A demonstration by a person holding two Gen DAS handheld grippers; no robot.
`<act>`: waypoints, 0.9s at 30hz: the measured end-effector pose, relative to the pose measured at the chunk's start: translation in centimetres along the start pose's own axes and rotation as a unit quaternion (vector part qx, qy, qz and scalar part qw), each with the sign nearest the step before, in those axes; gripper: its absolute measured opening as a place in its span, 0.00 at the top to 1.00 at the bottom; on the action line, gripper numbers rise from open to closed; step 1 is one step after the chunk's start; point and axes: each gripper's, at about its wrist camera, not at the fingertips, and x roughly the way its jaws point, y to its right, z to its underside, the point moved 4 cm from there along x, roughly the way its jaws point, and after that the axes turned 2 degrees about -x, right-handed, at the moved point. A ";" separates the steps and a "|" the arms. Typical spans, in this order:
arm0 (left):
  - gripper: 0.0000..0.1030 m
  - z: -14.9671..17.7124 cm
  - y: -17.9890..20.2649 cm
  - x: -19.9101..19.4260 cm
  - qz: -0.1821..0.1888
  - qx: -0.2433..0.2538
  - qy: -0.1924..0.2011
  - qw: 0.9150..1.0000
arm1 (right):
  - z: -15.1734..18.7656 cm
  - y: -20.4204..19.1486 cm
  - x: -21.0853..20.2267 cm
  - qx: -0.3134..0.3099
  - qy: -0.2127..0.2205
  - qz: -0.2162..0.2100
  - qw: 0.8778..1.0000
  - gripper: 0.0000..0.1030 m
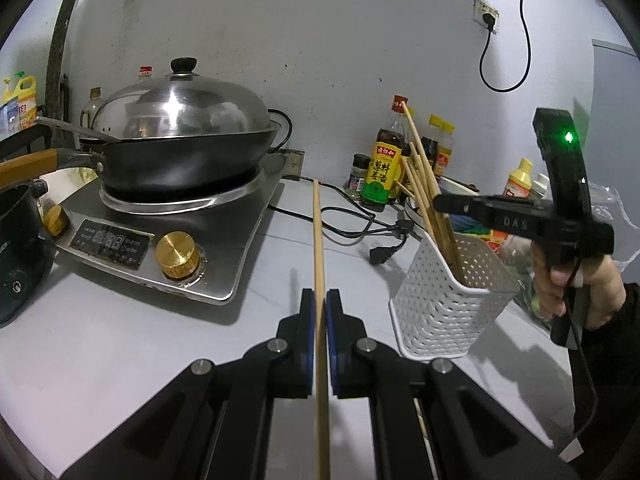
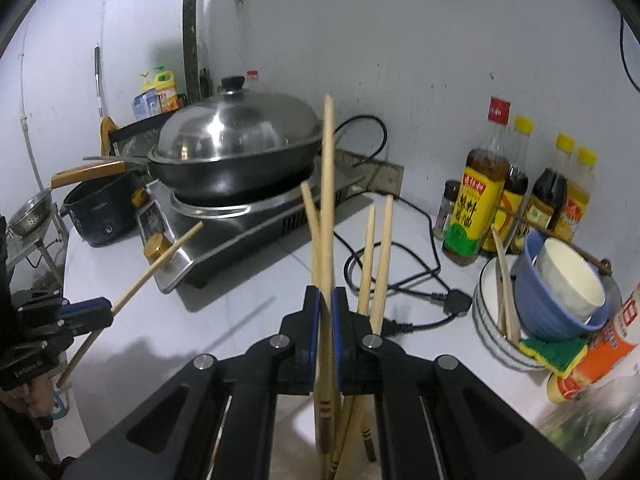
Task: Organize utensils
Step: 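Carry the chopstick over the white holder and lower it in with the right tool, then open the right tool to release the chopstick into the holder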
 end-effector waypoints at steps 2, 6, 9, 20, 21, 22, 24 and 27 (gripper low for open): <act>0.95 0.1 0.1 0.1 0.001 0.002 -0.001 1.000 | 0.6 -0.2 0.2 0.002 -0.005 0.000 1.000 0.94; 0.95 0.1 0.3 0.2 0.002 0.003 -0.002 1.000 | 2.0 -0.4 0.7 0.007 -0.019 -0.005 1.000 0.94; 0.95 0.1 0.6 0.2 0.001 0.005 -0.002 1.000 | 3.0 -0.6 0.8 0.005 -0.027 -0.004 1.000 0.94; 0.95 0.8 1.1 0.4 -0.009 0.008 -0.013 1.000 | 5.0 -1.1 0.8 0.004 -0.047 -0.009 0.999 0.94; 0.95 0.9 1.1 0.4 -0.011 0.008 -0.015 1.000 | 5.1 -1.1 0.7 0.003 -0.049 -0.009 0.999 0.94; 0.95 1.0 1.1 0.4 -0.013 0.008 -0.016 1.000 | 5.2 -1.1 0.7 0.001 -0.051 -0.010 0.999 0.94; 0.95 1.3 1.1 0.3 -0.017 0.008 -0.019 1.000 | 5.4 -1.3 0.6 -0.007 -0.058 -0.007 0.998 0.94; 0.95 1.7 1.2 0.3 -0.022 0.007 -0.025 0.999 | 5.6 -1.3 0.1 -0.013 -0.058 -0.005 0.998 0.89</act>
